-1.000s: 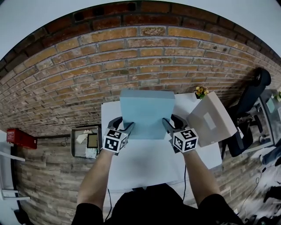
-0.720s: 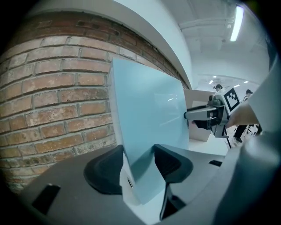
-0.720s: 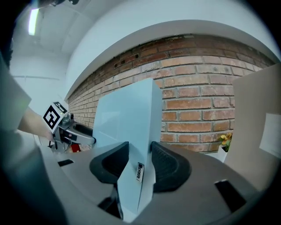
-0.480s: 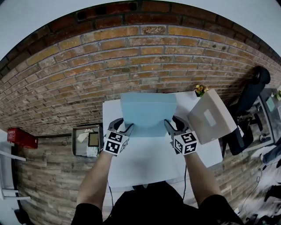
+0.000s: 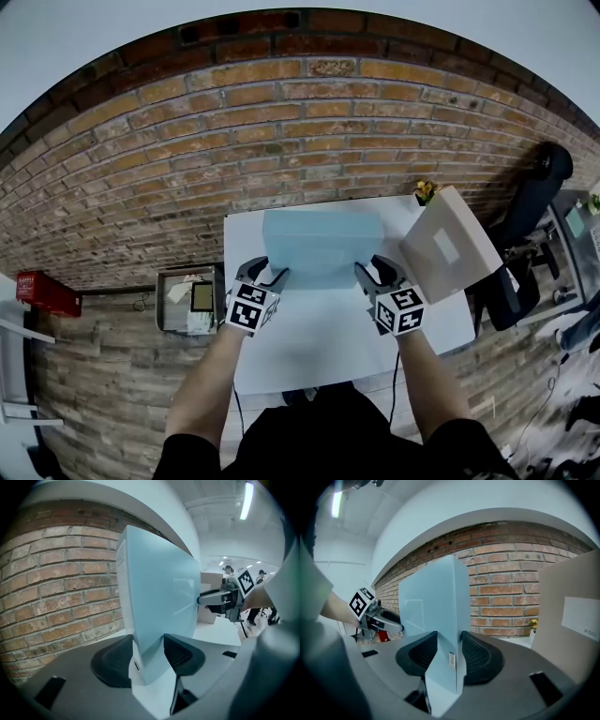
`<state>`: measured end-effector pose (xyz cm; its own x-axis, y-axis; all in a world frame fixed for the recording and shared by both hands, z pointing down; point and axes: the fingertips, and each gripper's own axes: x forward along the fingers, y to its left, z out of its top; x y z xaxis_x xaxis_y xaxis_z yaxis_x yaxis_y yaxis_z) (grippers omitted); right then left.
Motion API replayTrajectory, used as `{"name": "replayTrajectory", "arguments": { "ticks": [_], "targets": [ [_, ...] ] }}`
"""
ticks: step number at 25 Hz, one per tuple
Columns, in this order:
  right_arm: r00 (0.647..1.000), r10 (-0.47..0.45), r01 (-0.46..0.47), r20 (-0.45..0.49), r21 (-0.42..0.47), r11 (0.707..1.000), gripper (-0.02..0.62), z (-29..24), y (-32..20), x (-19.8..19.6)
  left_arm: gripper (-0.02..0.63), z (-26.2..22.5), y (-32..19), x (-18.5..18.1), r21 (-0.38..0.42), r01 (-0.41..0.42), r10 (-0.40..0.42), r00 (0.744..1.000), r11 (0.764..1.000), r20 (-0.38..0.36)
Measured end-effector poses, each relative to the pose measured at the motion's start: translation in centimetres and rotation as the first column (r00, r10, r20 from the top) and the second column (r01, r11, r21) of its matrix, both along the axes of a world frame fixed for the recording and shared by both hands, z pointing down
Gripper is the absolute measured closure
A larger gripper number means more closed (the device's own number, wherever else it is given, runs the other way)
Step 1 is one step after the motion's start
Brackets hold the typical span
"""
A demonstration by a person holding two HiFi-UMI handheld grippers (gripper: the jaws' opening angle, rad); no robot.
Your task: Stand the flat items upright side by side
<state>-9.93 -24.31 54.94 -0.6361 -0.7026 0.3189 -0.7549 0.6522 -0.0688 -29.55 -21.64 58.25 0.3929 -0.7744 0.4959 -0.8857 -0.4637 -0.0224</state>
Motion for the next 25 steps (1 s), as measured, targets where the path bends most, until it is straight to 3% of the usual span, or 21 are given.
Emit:
{"name": "replayTrajectory", "arguments": {
  "ticks": [16, 25],
  "targets": [
    [0.999, -0.034, 0.034, -0.008, -0.046, 0.998, 0.361, 0.7, 2.3, -0.1, 0.383, -0.1, 1.7, 0.3, -0.043, 0.013, -0.014, 1.000, 0.999, -0.013],
    [0.994, -0.106, 0.104, -0.008, -0.086, 0.991, 0.315, -0.2, 1.9, -0.2, 0.382, -1.0, 1.8, 0.1, -0.037, 0.024, -0.025, 1.000, 0.999, -0.013]
  ]
}}
